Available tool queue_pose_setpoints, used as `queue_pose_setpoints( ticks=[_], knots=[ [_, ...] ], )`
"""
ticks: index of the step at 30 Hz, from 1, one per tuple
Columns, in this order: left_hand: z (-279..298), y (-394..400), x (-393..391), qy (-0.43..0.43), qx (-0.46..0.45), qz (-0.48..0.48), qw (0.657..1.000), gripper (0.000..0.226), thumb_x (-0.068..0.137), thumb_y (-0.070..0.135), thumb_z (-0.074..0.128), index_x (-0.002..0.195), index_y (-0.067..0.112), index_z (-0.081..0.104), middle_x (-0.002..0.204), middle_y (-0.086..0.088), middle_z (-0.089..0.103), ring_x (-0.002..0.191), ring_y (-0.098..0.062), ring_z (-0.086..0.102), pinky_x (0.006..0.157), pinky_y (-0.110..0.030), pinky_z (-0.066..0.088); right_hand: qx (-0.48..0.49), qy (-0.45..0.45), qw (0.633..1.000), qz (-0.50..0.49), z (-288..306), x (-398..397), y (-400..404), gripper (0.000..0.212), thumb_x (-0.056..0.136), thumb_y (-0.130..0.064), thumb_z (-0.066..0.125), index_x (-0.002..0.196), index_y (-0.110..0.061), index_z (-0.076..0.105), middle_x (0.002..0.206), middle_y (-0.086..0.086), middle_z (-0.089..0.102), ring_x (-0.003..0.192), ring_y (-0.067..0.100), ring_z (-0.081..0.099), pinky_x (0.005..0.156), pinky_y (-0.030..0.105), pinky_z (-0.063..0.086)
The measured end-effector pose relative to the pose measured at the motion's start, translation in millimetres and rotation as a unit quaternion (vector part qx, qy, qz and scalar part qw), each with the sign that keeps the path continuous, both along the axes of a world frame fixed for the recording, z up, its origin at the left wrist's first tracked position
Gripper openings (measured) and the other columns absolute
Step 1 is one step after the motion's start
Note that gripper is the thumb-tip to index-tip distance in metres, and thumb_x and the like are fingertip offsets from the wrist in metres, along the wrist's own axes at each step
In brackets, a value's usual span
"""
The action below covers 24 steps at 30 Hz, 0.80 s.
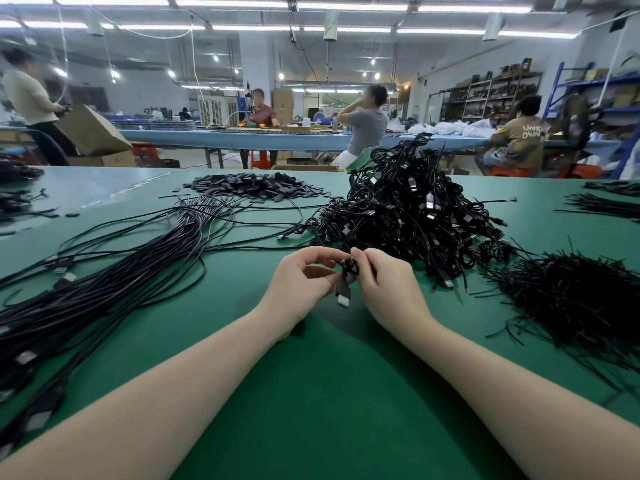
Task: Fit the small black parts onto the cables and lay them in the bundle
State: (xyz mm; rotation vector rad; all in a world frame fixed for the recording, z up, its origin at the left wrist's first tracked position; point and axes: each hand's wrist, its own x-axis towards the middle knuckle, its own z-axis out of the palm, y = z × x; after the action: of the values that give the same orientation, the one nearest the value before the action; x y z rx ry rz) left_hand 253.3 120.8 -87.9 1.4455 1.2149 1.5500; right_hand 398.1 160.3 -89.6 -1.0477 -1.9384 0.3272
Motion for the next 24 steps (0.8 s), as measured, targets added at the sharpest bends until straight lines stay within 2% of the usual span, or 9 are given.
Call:
queue_pose_setpoints(
  ticks=[2,4,7,12,15,18,20,22,24],
  knots=[
    [-1.8,1.2,-0.5,-0.011,-0.005,-0.012,1.000,0.024,0.076,0.010,0.078,0.079,0.034,0.074,0.082,-0.005,0.071,0.075,-0.012,0.065,0.079,-0.027,0.052,0.006,0.006,1.000,0.006,0.1,0.7,-1.4,0.042,0.099,-0.038,0.040,0.064,-0.016,0.050,0.050,-0.006,0.044,0.046,0.010,0.038,0.048,0.034,0.030],
    [-1.3,0.3,0.0,-0.006,0.000,-0.023,1.000,0.012,0.078,0.019,0.079,0.083,0.027,0.073,0.080,0.005,0.072,0.072,-0.006,0.063,0.069,-0.015,0.048,0.026,0.013,1.000,0.012,1.3,0.4,-3.9,0.041,0.099,-0.034,0.043,0.061,-0.019,0.041,0.049,-0.007,0.039,0.045,0.009,0.034,0.047,0.034,0.028],
    [-1.1,2.1,0.7,0.005,-0.012,-0.006,1.000,0.008,0.085,0.027,0.072,0.087,0.022,0.066,0.068,0.013,0.066,0.062,-0.006,0.058,0.055,-0.015,0.042,0.082,0.010,0.997,0.010,4.8,-1.6,-9.0,0.043,0.099,-0.025,0.046,0.060,-0.022,0.028,0.050,-0.006,0.033,0.048,0.015,0.034,0.050,0.038,0.029],
    [2.0,2.1,-0.2,-0.065,-0.079,-0.030,0.994,0.032,0.087,0.032,0.068,0.112,0.022,0.051,0.062,0.002,0.057,0.048,-0.008,0.046,0.045,-0.017,0.033,0.142,-0.043,0.989,0.018,7.1,-2.2,-13.7,0.035,0.098,-0.013,0.047,0.066,-0.017,0.033,0.054,-0.013,0.027,0.052,0.016,0.028,0.058,0.031,0.022],
    [5.6,2.0,-1.8,-0.093,-0.109,-0.051,0.988,0.025,0.091,0.024,0.064,0.111,0.023,0.049,0.060,0.001,0.061,0.055,-0.013,0.048,0.050,-0.022,0.031,0.163,-0.073,0.984,0.031,8.5,-3.3,-17.0,0.026,0.097,-0.018,0.039,0.071,-0.018,0.035,0.061,-0.014,0.031,0.056,0.020,0.035,0.062,0.030,0.024],
    [8.3,0.7,-2.9,-0.095,-0.098,-0.086,0.987,0.005,0.094,0.018,0.060,0.096,0.022,0.063,0.065,0.001,0.063,0.061,-0.014,0.051,0.056,-0.024,0.032,0.160,-0.080,0.983,0.030,9.0,-4.2,-17.7,0.026,0.098,-0.019,0.038,0.072,-0.018,0.036,0.061,-0.016,0.028,0.058,0.020,0.035,0.064,0.032,0.027],
    [7.3,0.9,-3.5,-0.089,-0.087,-0.094,0.988,0.021,0.095,0.012,0.055,0.090,0.024,0.072,0.069,0.004,0.066,0.059,-0.008,0.056,0.056,-0.019,0.039,0.147,-0.072,0.986,0.017,8.4,-3.3,-15.9,0.032,0.100,-0.017,0.041,0.069,-0.017,0.034,0.058,-0.016,0.026,0.057,0.018,0.031,0.062,0.031,0.024],
    [5.4,0.3,-4.6,-0.060,-0.081,-0.099,0.990,0.037,0.093,0.005,0.053,0.090,0.034,0.076,0.073,0.009,0.068,0.059,-0.003,0.056,0.053,-0.014,0.040,0.123,-0.051,0.991,0.003,7.5,-1.3,-12.9,0.036,0.101,-0.020,0.041,0.066,-0.016,0.033,0.056,-0.011,0.031,0.055,0.024,0.035,0.056,0.034,0.024],
    [3.4,0.5,-5.8,-0.028,-0.067,-0.106,0.992,0.040,0.089,0.001,0.060,0.095,0.037,0.074,0.079,0.011,0.070,0.066,-0.001,0.058,0.057,-0.013,0.040,0.101,-0.029,0.994,-0.003,6.7,0.3,-10.6,0.038,0.101,-0.024,0.040,0.065,-0.015,0.033,0.056,-0.003,0.036,0.055,0.028,0.041,0.054,0.041,0.030]
  ],
)
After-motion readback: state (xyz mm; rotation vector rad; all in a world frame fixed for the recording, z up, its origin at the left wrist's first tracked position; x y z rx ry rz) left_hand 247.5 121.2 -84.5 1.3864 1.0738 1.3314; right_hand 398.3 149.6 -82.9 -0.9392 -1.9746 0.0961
